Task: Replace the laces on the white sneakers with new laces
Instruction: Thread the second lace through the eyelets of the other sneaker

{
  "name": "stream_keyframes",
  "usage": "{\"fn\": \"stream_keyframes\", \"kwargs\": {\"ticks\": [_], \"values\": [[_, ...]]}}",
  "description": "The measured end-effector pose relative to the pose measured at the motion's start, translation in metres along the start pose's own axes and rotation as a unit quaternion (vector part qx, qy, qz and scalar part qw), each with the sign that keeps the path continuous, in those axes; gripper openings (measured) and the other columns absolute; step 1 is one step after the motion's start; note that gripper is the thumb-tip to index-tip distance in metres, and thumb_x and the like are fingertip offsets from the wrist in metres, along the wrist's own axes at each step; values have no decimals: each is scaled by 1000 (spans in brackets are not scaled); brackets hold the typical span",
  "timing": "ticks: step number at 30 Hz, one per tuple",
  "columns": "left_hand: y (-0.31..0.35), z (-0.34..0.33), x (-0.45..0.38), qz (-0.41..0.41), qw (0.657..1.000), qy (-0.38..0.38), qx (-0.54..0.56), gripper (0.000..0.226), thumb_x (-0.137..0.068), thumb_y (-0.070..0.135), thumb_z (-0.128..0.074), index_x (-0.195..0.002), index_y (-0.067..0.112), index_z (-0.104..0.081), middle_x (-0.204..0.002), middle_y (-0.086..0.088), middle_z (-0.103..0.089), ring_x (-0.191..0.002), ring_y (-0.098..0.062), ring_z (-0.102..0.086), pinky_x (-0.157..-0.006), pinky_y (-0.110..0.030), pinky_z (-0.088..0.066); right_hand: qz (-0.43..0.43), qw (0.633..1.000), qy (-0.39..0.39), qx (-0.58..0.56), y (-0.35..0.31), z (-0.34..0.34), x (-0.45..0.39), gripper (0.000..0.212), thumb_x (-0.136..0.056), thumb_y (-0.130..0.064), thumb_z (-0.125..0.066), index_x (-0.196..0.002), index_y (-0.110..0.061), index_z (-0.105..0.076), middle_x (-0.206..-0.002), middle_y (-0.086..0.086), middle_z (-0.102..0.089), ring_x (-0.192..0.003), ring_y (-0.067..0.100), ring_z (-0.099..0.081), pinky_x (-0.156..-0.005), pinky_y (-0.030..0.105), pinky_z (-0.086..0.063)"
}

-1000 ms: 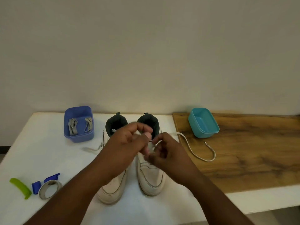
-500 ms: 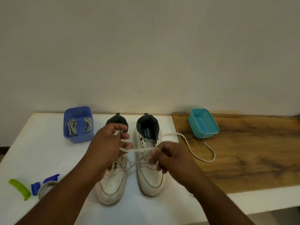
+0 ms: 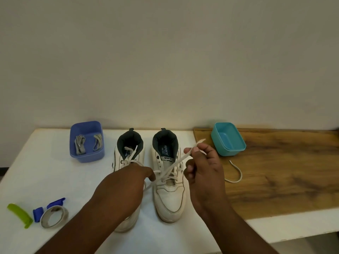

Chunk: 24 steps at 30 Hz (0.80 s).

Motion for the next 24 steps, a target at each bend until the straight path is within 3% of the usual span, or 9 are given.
{"fn": "stream_keyframes", "kwargs": {"ticks": [2,5,7,10,14,18,20,22,24], "values": [[1,-1,7,-24,999,21,-17,47,-92,7,-48,-128,36,-57,-120,8,-60,-103,-18,-62,-88,-33,-54,-33,998,16,-55,3,5,-5,25,-103,-11,-54,-127,-11,-56,-96,8,-74,-57,9,-46,-49,21,-37],[3,-2,9,-13,1000,-21,-16,50,-93,22,-63,-137,41,-50,-132,9,-55,-113,-12,-59,-92,-24,-48,-47,997,12,-52,5,6,-8,25,-102,-11,-54,-127,-13,-59,-94,7,-73,-56,9,-45,-48,21,-36],[4,9,9,16,999,34,-25,52,-90,48,-66,-138,44,-47,-135,8,-48,-110,-12,-60,-88,-23,-48,-41,998,-22,31,5,1,-4,22,-102,-12,-56,-122,-17,-63,-93,6,-75,-57,10,-47,-50,23,-39],[5,23,7,51,988,143,26,39,-94,64,-43,-125,44,-57,-127,7,-51,-98,-9,-62,-81,-24,-49,-4,971,-113,212,12,-11,8,15,-101,-16,-60,-113,-22,-67,-93,3,-77,-65,7,-61,-60,22,-51],[7,6,-11,-13,961,103,257,25,-101,42,-47,-85,33,-65,-81,11,-65,-75,-2,-61,-71,-25,-45,52,926,-186,325,32,-21,19,16,-99,-7,-62,-103,-19,-72,-87,1,-77,-73,4,-69,-69,17,-52],[4,2,-16,1,913,132,387,23,-103,27,-49,-104,41,-68,-85,17,-70,-82,12,-61,-71,-14,-42,21,897,-209,389,41,-16,14,11,-97,-17,-67,-92,-25,-74,-85,-2,-75,-64,-1,-63,-64,15,-48],[2,4,-18,14,887,157,434,26,-102,23,-51,-112,44,-63,-84,14,-72,-68,6,-62,-63,-14,-45,56,868,-172,461,41,-5,5,9,-95,-31,-69,-88,-28,-72,-83,-6,-72,-72,2,-65,-69,24,-54],[-3,2,-23,19,891,179,418,27,-101,21,-53,-103,46,-64,-81,14,-72,-52,-6,-55,-51,-19,-45,100,859,-84,495,37,10,-7,13,-93,-41,-70,-85,-31,-67,-80,-10,-69,-75,4,-66,-70,29,-57],[-4,-2,-26,30,898,185,398,21,-100,24,-54,-95,40,-68,-75,12,-69,-50,-12,-51,-51,-27,-43,129,851,-25,509,35,21,-16,14,-90,-44,-71,-88,-33,-63,-79,-13,-66,-73,4,-64,-66,29,-56]]}}
Point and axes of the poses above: each hand's wrist, its own x-axis away from the middle knuckle, its own z-axis out of the back of the hand, y = z × x, the point moved 4 cm from there along -x, towards the middle knuckle
